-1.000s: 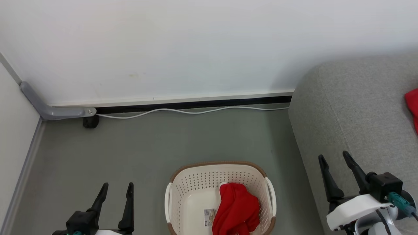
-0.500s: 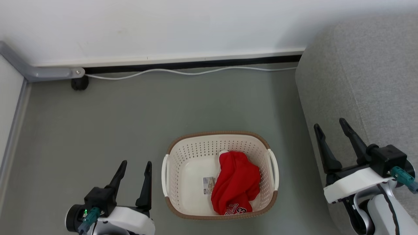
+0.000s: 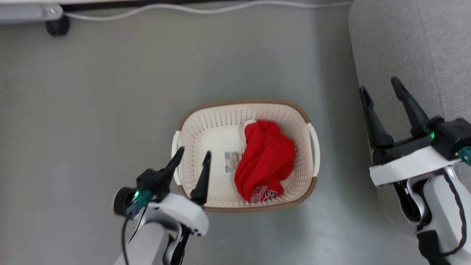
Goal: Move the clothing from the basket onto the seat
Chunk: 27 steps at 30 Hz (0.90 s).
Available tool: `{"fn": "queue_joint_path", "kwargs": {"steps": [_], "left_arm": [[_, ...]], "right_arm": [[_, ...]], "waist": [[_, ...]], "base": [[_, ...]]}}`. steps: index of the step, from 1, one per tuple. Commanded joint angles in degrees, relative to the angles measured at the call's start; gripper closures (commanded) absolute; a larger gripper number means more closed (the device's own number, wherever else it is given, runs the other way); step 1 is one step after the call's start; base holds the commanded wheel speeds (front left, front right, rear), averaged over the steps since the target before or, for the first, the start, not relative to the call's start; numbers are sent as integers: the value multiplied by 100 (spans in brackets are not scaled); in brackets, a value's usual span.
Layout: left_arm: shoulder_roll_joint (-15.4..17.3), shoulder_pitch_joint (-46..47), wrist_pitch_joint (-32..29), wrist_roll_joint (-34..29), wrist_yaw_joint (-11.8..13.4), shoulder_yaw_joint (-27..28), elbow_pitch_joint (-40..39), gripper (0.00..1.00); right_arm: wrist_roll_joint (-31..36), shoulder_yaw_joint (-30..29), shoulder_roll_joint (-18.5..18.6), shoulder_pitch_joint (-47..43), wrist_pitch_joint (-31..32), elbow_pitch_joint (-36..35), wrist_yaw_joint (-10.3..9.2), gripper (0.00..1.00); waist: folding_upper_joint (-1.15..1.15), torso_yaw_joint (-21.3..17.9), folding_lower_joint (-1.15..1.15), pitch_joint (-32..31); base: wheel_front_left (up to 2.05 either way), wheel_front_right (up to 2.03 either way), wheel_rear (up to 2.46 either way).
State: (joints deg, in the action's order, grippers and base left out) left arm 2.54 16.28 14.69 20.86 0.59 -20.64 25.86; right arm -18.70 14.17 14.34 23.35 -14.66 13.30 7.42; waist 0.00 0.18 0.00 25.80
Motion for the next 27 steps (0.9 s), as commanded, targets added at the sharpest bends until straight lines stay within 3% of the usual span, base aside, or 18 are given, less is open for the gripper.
{"fn": "queue_joint_path", "kwargs": {"steps": [1, 6, 14, 17, 27], "left_arm": [[34, 351, 31, 81, 46, -61, 20, 0], [34, 1162, 31, 403, -107, -1124, 582, 0], [34, 2210, 31, 964, -239, -2208, 1574, 0], [34, 2539, 31, 1232, -399, -2621, 1964, 0], [34, 3478, 16, 1915, -510, -3348, 2972, 0]], "right_arm": [[-47, 145, 54, 107, -34, -212, 7, 0], [-88, 193, 94, 446, -34, -347, 7, 0], [-99, 448, -41, 869, -34, -504, 7, 0], [-131, 585, -94, 1034, -34, -536, 7, 0], [-178, 899, -244, 1438, -34, -666, 7, 0]], "waist": [[0, -74, 0, 452], [0, -158, 0, 992], [0, -506, 0, 1637], [0, -643, 0, 1856], [0, -1022, 0, 2431]], "base": [[0, 0, 0], [0, 0, 0], [0, 0, 0], [0, 0, 0], [0, 0, 0]]}}
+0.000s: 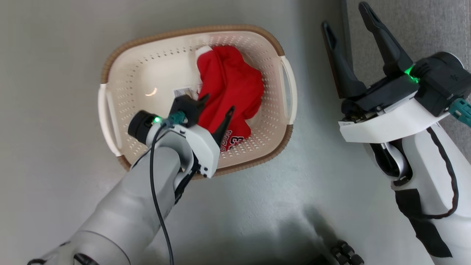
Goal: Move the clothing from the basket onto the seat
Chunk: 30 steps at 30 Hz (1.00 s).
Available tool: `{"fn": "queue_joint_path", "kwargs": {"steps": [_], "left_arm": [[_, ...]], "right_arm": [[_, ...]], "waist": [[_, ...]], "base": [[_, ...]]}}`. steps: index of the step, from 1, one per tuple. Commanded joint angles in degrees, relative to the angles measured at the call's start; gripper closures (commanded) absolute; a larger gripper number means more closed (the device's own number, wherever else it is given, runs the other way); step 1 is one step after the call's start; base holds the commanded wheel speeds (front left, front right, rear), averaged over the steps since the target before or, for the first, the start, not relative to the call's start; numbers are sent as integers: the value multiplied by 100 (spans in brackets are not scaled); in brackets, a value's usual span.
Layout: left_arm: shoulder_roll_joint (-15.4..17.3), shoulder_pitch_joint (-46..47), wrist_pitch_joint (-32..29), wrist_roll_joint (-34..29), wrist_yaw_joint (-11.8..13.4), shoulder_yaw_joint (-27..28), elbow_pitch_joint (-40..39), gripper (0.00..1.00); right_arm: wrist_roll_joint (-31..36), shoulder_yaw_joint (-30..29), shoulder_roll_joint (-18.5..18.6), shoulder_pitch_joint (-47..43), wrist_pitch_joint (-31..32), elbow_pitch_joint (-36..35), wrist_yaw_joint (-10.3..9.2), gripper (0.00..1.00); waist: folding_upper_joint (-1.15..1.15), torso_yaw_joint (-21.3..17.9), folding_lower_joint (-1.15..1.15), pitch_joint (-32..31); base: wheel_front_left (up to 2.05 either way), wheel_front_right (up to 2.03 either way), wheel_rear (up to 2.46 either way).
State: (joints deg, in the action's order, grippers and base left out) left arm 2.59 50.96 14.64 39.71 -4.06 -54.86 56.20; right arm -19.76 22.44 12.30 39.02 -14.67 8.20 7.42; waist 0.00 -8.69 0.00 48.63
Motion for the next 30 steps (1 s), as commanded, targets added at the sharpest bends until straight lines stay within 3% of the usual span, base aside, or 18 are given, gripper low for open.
{"fn": "queue_joint_path", "kwargs": {"steps": [1, 19, 30], "left_arm": [[29, 92, -5, 108, -45, 21, 0, 0], [29, 1083, -223, 792, -59, -526, 1090, 0], [29, 1217, -681, 753, 356, -854, 1522, 0]], "right_arm": [[-76, 93, -65, -90, -33, -173, 7, 0], [-242, 237, -434, 277, -33, -335, 7, 0], [-246, 174, -456, 201, -33, -368, 7, 0]], "waist": [[0, -179, 0, 212], [0, -796, 0, 1006], [0, -808, 0, 1086]], "base": [[0, 0, 0], [0, 0, 0], [0, 0, 0]]}}
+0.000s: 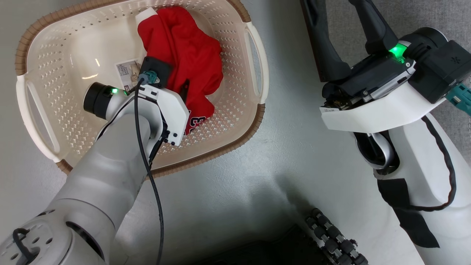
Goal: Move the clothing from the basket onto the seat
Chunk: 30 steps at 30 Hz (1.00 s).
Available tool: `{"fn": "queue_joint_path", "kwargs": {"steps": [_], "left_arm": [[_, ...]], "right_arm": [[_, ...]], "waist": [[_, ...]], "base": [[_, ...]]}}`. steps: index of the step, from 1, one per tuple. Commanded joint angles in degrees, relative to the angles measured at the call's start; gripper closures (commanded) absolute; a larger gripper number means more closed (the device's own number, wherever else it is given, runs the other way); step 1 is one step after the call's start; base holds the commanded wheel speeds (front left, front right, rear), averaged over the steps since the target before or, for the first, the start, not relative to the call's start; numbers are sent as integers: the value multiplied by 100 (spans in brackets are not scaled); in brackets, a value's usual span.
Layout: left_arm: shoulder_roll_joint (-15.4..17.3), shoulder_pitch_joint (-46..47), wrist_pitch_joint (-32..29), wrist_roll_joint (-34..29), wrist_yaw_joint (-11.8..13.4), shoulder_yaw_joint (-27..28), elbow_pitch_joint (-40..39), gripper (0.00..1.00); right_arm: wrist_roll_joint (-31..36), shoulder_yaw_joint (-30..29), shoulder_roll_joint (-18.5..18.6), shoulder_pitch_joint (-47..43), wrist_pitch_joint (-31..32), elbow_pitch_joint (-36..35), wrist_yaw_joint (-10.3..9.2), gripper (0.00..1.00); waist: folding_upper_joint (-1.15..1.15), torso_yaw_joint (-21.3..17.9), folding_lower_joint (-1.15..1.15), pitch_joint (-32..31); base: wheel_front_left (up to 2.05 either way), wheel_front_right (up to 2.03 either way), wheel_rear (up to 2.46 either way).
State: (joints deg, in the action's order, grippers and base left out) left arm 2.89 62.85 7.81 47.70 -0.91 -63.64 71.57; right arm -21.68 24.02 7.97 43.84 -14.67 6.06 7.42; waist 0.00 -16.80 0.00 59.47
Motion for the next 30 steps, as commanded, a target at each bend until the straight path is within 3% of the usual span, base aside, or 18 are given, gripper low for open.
{"fn": "queue_joint_path", "kwargs": {"steps": [1, 2, 3, 13, 24, 30], "left_arm": [[-2, 31, -8, -44, 53, 2, -10, 0], [-2, 18, -23, -40, 53, -22, -8, 30], [-2, 3, -43, -44, 26, -59, -18, 100], [-2, -160, 350, 88, -78, -111, -98, 100], [-2, -766, 705, 230, -164, -120, -502, 100], [-2, -1108, 717, 43, -31, 221, -1080, 100]], "right_arm": [[-57, 9, -22, -284, -33, -151, 7, 0], [-60, 0, -22, -284, -33, -146, 7, 0], [-61, -10, -20, -283, -33, -139, 7, 0], [-34, -71, 7, -221, -33, -61, 7, 0], [43, -73, 210, -531, -33, 299, 7, 0], [65, -39, 348, -799, -33, 558, 7, 0]], "waist": [[0, 3, 0, 4], [0, 3, 0, 3], [0, 4, 0, -1], [0, 24, 0, -279], [0, 340, 0, -1419], [0, 624, 0, -2090]], "base": [[0, 0, 0], [0, 0, 0], [0, 0, 0], [0, 0, 0], [0, 0, 0], [0, 0, 0]]}}
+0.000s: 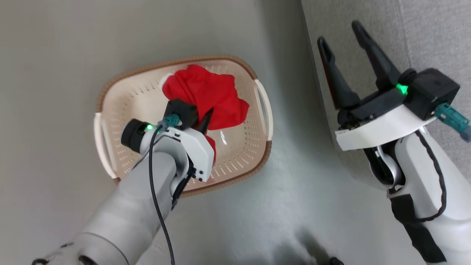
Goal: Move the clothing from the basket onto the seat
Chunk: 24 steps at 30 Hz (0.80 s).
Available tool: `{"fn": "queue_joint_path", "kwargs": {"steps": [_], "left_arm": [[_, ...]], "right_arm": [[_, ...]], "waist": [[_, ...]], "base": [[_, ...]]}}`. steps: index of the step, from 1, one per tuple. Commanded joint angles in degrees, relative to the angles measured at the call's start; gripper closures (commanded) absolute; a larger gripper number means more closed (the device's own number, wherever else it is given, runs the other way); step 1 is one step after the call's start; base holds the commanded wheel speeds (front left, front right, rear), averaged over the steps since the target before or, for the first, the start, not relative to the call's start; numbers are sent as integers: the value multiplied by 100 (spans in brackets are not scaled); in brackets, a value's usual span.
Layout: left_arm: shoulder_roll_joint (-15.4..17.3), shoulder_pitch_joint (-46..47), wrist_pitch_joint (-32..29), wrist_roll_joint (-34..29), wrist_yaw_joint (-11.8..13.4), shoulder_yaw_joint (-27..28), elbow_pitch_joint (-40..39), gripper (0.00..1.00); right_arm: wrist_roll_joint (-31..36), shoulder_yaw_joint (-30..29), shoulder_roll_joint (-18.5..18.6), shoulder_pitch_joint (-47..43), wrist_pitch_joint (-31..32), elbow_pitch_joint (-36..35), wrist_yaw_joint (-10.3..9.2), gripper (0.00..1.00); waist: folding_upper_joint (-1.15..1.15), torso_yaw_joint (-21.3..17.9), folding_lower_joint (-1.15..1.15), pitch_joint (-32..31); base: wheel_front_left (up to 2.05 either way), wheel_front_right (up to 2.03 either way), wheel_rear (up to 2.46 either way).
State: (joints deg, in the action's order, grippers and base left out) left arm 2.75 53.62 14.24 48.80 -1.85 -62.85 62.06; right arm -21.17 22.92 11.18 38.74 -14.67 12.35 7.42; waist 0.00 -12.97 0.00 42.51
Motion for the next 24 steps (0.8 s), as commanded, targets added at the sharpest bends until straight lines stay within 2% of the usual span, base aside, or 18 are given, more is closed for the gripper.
{"fn": "queue_joint_path", "kwargs": {"steps": [1, 4, 6, 17, 24], "left_arm": [[13, -277, 73, -117, 87, 243, -232, 100], [13, -578, 74, -300, 140, 596, -533, 100], [13, -905, 74, -513, 133, 946, -793, 100], [13, -1784, 75, -1559, 73, 2102, -1899, 100], [13, -2162, 75, -2040, -29, 2711, -2539, 100]], "right_arm": [[11, 73, 45, -342, -33, -23, 7, 0], [-3, 73, 79, -502, -33, 116, 7, 0], [-25, 30, 102, -669, -33, 224, 7, 0], [-27, -38, 167, -1341, -33, 672, 7, 0], [-14, 7, 64, -1665, -33, 835, 7, 0]], "waist": [[0, 290, 0, -513], [0, 428, 0, -870], [0, 568, 0, -1219], [0, 1058, 0, -2377], [0, 1221, 0, -2810]], "base": [[0, 0, 0], [0, 0, 0], [0, 0, 0], [0, 0, 0], [0, 0, 0]]}}
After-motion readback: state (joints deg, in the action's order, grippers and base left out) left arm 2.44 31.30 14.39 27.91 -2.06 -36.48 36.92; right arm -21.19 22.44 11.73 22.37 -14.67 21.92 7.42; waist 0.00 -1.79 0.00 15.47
